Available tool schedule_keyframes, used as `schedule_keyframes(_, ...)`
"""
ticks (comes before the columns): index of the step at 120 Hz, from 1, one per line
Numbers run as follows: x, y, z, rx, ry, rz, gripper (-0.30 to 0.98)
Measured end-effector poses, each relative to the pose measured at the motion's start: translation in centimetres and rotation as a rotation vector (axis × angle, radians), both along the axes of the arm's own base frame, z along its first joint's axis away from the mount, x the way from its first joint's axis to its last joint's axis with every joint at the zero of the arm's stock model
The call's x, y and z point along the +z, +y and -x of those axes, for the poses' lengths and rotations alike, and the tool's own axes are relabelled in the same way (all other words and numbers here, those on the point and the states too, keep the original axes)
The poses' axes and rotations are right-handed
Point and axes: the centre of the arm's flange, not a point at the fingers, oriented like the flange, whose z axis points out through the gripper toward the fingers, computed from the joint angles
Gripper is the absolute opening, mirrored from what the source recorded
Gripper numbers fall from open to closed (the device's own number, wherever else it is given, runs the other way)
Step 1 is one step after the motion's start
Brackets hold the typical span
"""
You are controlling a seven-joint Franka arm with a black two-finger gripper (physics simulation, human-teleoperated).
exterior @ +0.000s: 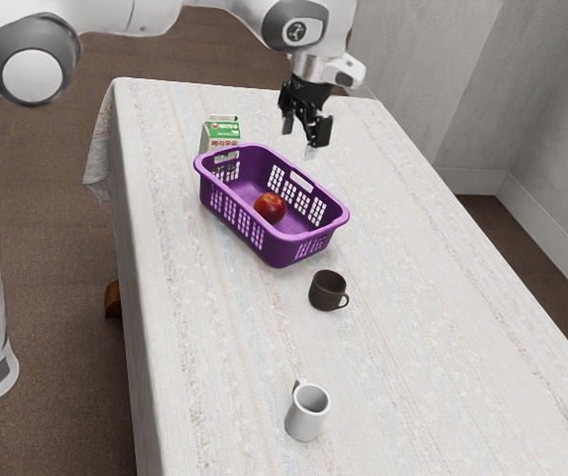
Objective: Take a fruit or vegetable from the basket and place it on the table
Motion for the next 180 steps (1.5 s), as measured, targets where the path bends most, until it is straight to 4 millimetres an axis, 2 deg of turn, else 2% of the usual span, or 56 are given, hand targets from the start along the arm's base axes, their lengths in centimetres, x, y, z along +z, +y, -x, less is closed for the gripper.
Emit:
schedule_keyframes(21,0.0,0.0,0.1,-0.013,-0.016,0.0,0.69)
schedule_keyframes(42,-0.3,0.0,-0.1,0.088,-0.021,0.008,0.69)
schedule_keyframes(56,-1.6,0.3,-0.5,0.164,-0.003,0.014,0.69)
schedule_keyframes(66,-3.3,0.5,-0.1,0.222,0.027,0.023,0.69)
schedule_keyframes(90,-6.5,2.4,-0.1,0.36,0.059,0.033,0.69)
schedule_keyframes(115,-8.8,1.2,-1.3,0.378,0.057,0.029,0.69)
schedule_keyframes(138,-9.7,4.0,-1.1,0.455,0.029,0.039,0.69)
schedule_keyframes(162,-9.5,1.1,0.3,0.441,0.016,0.056,0.69)
schedule_keyframes(180,-10.7,0.6,1.4,0.465,0.024,0.07,0.69)
